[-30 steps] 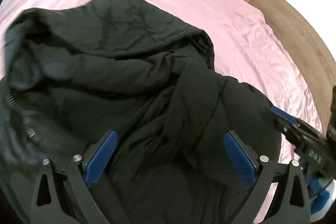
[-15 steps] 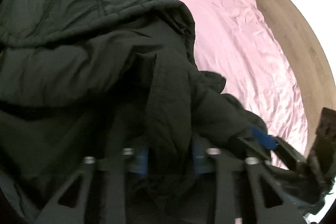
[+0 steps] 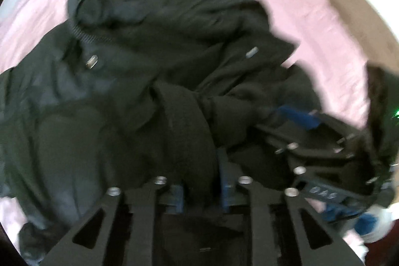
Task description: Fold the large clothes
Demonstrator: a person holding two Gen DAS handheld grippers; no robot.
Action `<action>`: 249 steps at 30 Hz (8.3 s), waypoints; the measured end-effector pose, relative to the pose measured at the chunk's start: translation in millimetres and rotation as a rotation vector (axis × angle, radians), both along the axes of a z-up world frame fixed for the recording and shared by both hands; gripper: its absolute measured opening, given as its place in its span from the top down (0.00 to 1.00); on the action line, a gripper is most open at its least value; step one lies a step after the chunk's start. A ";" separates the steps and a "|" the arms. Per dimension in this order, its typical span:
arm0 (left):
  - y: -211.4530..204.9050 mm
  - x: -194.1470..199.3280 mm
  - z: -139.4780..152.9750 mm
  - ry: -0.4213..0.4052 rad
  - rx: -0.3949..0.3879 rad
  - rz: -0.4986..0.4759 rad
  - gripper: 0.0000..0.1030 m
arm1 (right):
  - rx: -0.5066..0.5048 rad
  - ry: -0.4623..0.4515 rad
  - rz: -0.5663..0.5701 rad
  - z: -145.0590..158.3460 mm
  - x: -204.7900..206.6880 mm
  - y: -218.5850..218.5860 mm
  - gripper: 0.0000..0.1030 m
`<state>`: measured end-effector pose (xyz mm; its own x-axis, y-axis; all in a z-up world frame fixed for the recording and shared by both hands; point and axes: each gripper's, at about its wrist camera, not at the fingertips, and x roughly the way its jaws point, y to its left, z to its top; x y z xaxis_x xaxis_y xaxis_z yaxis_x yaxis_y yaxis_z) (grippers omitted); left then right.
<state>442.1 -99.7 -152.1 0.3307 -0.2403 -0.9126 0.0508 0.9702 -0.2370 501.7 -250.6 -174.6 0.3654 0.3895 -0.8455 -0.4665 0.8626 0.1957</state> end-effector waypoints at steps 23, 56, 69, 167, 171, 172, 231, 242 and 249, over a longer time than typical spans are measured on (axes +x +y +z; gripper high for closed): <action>-37.2 2.3 -45.9 -0.009 0.037 -0.141 0.49 | -0.087 0.017 -0.230 -6.6 -51.7 -88.2 0.38; -22.3 -8.0 -33.5 0.054 -0.017 -0.088 0.39 | -0.179 0.014 -0.155 -13.8 -17.4 -52.8 0.32; 96.1 -94.0 33.1 -0.124 -0.053 0.122 0.18 | -0.136 -0.041 -0.225 45.7 -81.7 -50.0 0.32; 115.3 -90.6 5.4 -0.080 -0.269 0.056 0.50 | -0.029 0.044 -0.465 60.0 -203.9 -97.8 0.32; 96.6 -96.1 6.7 -0.070 -0.318 0.020 0.39 | -0.029 0.046 -0.452 59.0 -203.1 -93.7 0.32; 94.5 -98.2 5.7 -0.065 -0.320 0.011 0.38 | -0.027 0.045 -0.449 59.3 -203.9 -92.1 0.32; 199.5 -5.2 -2.1 -0.213 0.101 0.125 0.26 | -0.114 -0.095 0.124 28.3 -83.3 194.8 0.32; 197.7 -38.4 -6.7 -0.250 0.115 0.156 0.26 | -0.150 -0.014 0.091 2.4 -89.6 157.3 0.29; 193.6 -66.4 -22.0 -0.177 0.129 0.144 0.16 | -0.115 0.026 0.074 -1.2 -115.4 121.5 0.29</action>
